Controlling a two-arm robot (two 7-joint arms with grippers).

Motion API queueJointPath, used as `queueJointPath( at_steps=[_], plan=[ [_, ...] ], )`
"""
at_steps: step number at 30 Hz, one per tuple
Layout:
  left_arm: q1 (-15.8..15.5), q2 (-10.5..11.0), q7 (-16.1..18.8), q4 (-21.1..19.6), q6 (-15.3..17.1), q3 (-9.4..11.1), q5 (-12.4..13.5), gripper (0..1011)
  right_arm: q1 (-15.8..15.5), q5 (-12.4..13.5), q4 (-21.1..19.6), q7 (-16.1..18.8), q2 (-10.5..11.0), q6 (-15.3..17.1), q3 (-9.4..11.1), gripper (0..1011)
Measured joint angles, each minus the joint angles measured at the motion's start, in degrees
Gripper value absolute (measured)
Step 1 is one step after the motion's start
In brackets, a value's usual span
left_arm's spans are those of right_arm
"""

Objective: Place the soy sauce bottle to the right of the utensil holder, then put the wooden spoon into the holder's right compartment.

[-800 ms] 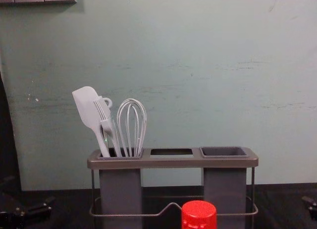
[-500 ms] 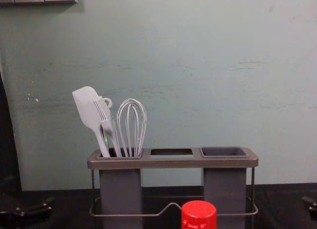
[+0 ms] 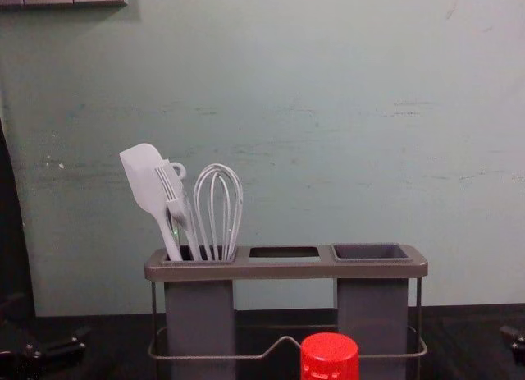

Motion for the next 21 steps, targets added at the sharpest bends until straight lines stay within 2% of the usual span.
queueJointPath(
  at_steps=[17, 21],
  plan=[
    [0.0, 0.0, 0.0, 0.0, 0.0, 0.0, 0.0, 1000, -0.05, -0.04, -0.04, 0.0, -0.01, 0.0, 0.07, 1003],
    [0.0, 0.0, 0.0, 0.0, 0.0, 0.0, 0.0, 1000, -1.94, -0.91, -2.72, -0.73, 0.36, 0.56, 1.1, 1003]
  ],
)
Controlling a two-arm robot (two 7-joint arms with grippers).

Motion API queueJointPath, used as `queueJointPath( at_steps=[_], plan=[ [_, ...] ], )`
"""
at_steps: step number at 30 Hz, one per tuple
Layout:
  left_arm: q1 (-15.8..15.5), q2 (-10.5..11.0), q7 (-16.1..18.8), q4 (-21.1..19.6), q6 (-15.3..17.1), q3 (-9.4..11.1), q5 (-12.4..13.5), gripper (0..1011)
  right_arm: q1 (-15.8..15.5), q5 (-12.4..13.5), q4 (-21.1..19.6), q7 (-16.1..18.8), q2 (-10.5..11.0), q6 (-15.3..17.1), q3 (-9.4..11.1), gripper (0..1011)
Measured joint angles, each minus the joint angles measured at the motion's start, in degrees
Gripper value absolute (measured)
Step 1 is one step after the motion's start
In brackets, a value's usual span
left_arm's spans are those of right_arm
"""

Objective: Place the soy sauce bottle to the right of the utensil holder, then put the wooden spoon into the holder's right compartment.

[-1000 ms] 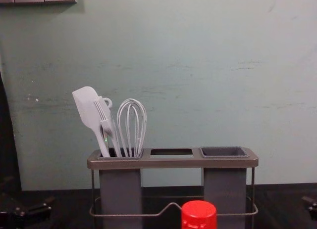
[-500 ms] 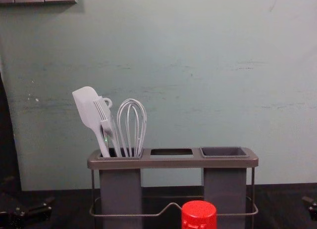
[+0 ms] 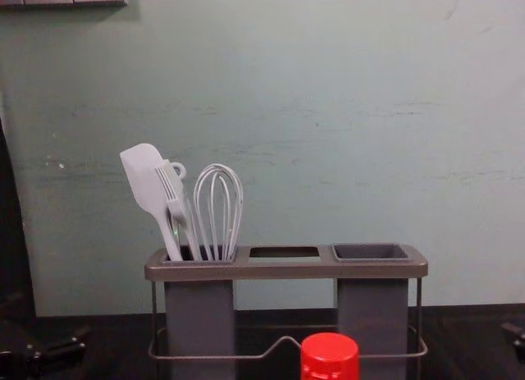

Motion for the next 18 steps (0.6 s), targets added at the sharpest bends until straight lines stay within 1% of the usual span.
queueJointPath(
  at_steps=[1, 3, 4, 7, 9, 10, 13, 14, 16, 17, 18],
  plan=[
    [0.0, 0.0, 0.0, 0.0, 0.0, 0.0, 0.0, 1000, 0.0, 0.0, 0.0, 0.0, 0.0, 0.0, 0.0, 1003],
    [0.0, 0.0, 0.0, 0.0, 0.0, 0.0, 0.0, 1000, -1.59, -0.43, -2.4, -0.58, 0.53, 0.65, 0.59, 1003],
    [0.0, 0.0, 0.0, 0.0, 0.0, 0.0, 0.0, 1001, -2.94, -0.52, -4.17, -0.88, 0.93, 1.08, 0.99, 1003],
    [0.0, 0.0, 0.0, 0.0, 0.0, 0.0, 0.0, 1000, -5.33, -0.43, -6.97, -1.31, 1.52, 1.3, 1.77, 1003],
    [0.0, 0.0, 0.0, 0.0, 0.0, 0.0, 0.0, 1001, -7.74, -0.22, -9.6, -1.55, 2.16, 1.06, 2.42, 1003],
    [0.0, 0.0, 0.0, 0.0, 0.0, 0.0, 0.01, 1000, -9.49, -0.02, -11.4, -1.61, 2.57, 0.73, 2.91, 1003],
    [0.0, 0.0, 0.0, 0.0, 0.0, 0.0, 0.0, 1001, -12.11, 0.18, -14.06, -2.04, 2.96, 0.26, 3.58, 1003],
    [0.0, 0.0, 0.0, 0.0, 0.0, 0.0, 0.0, 1000, -13.95, 0.25, -15.82, -2.42, 3.14, -0.05, 3.97, 1002],
    [0.0, 0.0, 0.0, 0.0, 0.0, 0.0, 0.0, 1000, -15.24, 0.2, -17.17, -2.59, 3.23, -0.31, 4.13, 1003],
    [0.0, 0.0, 0.0, 0.0, 0.0, 0.0, 0.0, 1000, -16.68, 0.02, -18.63, -2.82, 3.3, -0.68, 4.27, 1002],
    [0.0, 0.0, 0.0, 0.0, 0.0, 0.0, 0.0, 1000, -17.36, -0.05, -19.29, -2.86, 3.31, -0.83, 4.31, 1003]
  ],
)
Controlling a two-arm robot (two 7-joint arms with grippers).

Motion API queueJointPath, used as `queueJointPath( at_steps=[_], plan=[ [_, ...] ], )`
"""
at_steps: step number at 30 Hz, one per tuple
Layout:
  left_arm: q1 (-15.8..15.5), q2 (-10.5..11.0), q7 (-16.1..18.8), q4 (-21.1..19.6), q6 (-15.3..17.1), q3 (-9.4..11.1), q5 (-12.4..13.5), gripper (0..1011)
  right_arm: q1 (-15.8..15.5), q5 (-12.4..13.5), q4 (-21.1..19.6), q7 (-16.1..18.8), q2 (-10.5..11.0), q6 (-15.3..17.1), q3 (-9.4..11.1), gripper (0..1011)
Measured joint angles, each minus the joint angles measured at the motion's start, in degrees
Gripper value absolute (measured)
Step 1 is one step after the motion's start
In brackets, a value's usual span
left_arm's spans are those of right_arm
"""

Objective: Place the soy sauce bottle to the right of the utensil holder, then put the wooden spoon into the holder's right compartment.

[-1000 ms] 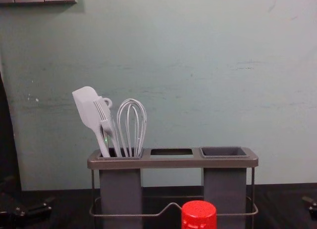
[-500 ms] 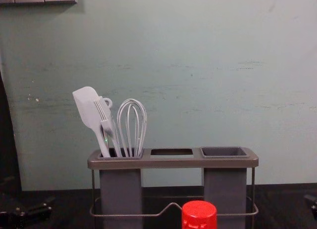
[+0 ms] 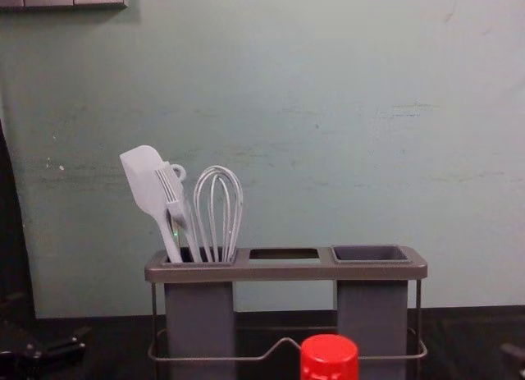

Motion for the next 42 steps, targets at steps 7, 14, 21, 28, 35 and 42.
queueJointPath(
  at_steps=[7, 14, 21, 28, 35, 42],
  plan=[
    [0.0, 0.0, 0.0, 0.0, 0.0, 0.0, 0.0, 1000, -4.91, -0.37, -5.14, 0.52, -0.41, -1.19, -0.46, 1003],
    [0.0, 0.0, 0.0, 0.0, 0.0, 0.0, 0.0, 1000, -7.39, -0.33, -7.82, 2.86, -1.16, -2.49, -1.6, 1003],
    [0.0, 0.0, 0.0, 0.0, 0.0, 0.0, 0.0, 1000, -8.09, -0.5, -9.25, 5.41, -2.11, -2.92, -3.15, 1003],
    [0.0, 0.0, 0.0, 0.0, 0.0, 0.0, 0.0, 1000, -7.96, -1.05, -9.86, 8.57, -3.36, -3.37, -4.76, 1003],
    [0.0, 0.0, 0.0, 0.0, 0.0, 0.0, 0.0, 1000, -7.28, -1.0, -8.99, 11.0, -5.34, -4.44, -5.82, 1002],
    [0.0, 0.0, 0.0, 0.0, 0.0, 0.0, 0.0, 1000, -5.46, -0.18, -7.59, 13.6, -8.04, -4.54, -6.51, 1003]
  ],
)
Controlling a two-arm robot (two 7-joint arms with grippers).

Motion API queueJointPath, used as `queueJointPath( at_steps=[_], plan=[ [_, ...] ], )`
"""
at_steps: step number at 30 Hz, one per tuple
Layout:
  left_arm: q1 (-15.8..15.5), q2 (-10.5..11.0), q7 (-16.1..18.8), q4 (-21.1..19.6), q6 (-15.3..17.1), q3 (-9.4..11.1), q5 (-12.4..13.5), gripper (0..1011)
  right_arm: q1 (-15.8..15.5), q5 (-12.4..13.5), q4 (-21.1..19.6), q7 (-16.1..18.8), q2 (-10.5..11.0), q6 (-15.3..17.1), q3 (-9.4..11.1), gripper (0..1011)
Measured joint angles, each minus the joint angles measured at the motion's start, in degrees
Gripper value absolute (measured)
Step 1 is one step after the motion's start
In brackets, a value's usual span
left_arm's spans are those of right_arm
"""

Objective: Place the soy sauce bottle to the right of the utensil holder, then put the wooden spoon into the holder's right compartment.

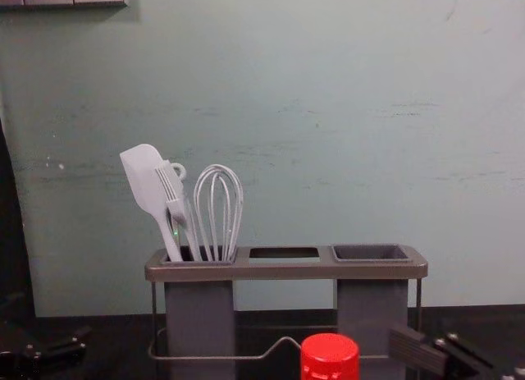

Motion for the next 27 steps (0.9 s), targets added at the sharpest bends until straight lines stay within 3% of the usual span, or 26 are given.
queueJointPath(
  at_steps=[11, 18, 27],
  plan=[
    [0.0, 0.0, 0.0, 0.0, 0.0, 0.0, 0.0, 1000, 3.13, 2.07, 2.67, 3.85, -3.21, 1.86, -0.26, 989],
    [0.0, 0.0, 0.0, 0.0, 0.0, 0.0, 0.0, 1000, 4.08, 0.78, 3.7, 4.9, -4.54, 2.63, -0.41, 837],
    [0.0, 0.0, 0.0, 0.0, 0.0, 0.0, 0.0, 1000, 3.07, -1.29, 3.73, 5.33, -5.64, 2.59, 0.5, 548]
  ],
)
